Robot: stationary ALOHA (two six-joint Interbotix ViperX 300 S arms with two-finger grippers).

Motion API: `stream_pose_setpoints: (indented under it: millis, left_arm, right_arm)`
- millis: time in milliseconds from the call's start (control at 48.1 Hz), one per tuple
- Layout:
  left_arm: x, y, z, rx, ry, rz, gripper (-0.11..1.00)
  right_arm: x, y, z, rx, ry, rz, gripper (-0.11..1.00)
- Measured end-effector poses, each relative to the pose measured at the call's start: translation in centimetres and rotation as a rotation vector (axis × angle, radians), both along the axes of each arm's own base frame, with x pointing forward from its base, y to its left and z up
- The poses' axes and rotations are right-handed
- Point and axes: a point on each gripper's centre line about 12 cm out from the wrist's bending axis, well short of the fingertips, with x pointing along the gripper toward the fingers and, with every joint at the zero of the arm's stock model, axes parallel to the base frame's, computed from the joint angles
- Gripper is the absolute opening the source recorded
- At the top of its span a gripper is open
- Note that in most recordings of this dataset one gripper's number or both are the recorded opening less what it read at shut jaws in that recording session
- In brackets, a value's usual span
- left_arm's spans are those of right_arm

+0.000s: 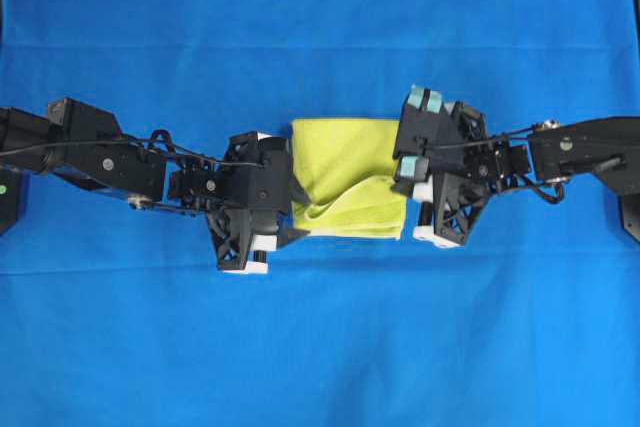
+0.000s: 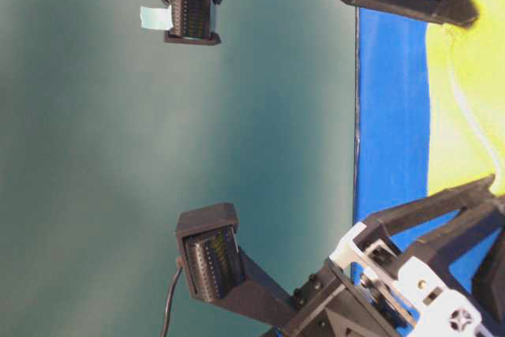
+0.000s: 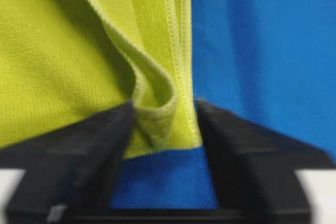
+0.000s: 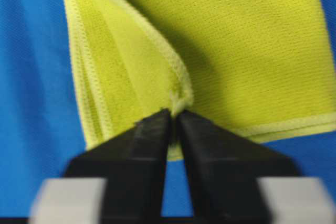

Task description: Fold the yellow towel.

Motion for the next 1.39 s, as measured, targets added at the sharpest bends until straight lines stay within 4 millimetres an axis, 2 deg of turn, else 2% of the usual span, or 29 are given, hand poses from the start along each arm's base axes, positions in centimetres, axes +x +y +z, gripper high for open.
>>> stream_pose_setpoints:
  millis: [83, 125, 229, 312, 561, 790, 873, 998, 1102, 1206, 1289, 1393]
  left_arm:
    - [0.0, 0.0, 0.0, -0.001, 0.002, 0.001, 0.55]
    - [0.0, 0.0, 0.0, 0.0, 0.0, 0.0, 0.53]
    - [-0.1, -0.1, 0.2, 0.0, 0.002, -0.002, 0.51]
    - [-0.3, -0.4, 1.2, -0.002, -0.003, -0.01, 0.51]
    - [-2.3, -1.9, 6.7, -0.01, -0.062, -0.057, 0.51]
    - [-6.3, -1.5, 11.8, -0.011, -0.195, -0.07, 0.51]
    - [-8.0, -1.3, 13.4, -0.012, -0.25, -0.072, 0.51]
    - [-11.0, -0.6, 15.1, -0.007, -0.331, -0.068, 0.51]
    - [-13.2, 0.2, 15.6, -0.004, -0.377, -0.049, 0.51]
    - [-15.6, 0.8, 16.0, -0.005, -0.432, -0.037, 0.51]
    - [-17.5, 1.2, 16.1, -0.007, -0.479, -0.026, 0.51]
    - [-19.7, 1.7, 15.2, -0.004, -0.513, -0.011, 0.51]
  right_arm:
    - [0.0, 0.5, 0.1, -0.002, -0.003, 0.016, 0.6]
    - [0.0, 0.7, 0.0, -0.001, 0.0, 0.023, 0.66]
    - [-0.1, 1.4, 0.2, -0.002, 0.001, 0.042, 0.61]
    - [-0.4, 2.1, 0.8, -0.008, 0.002, 0.063, 0.61]
    - [-1.7, 2.9, 6.2, -0.016, -0.117, 0.089, 0.62]
    - [-4.2, 2.1, 11.2, -0.082, -0.288, 0.122, 0.62]
    - [-5.6, 1.4, 12.4, -0.107, -0.339, 0.112, 0.62]
    - [-7.9, -0.1, 14.1, -0.149, -0.419, 0.08, 0.61]
    - [-10.0, -0.7, 15.2, -0.184, -0.487, 0.07, 0.61]
    - [-12.1, -1.3, 15.5, -0.204, -0.538, 0.046, 0.61]
    - [-13.8, -1.8, 14.8, -0.212, -0.559, 0.018, 0.61]
    - [-15.7, -2.4, 13.4, -0.222, -0.578, -0.014, 0.61]
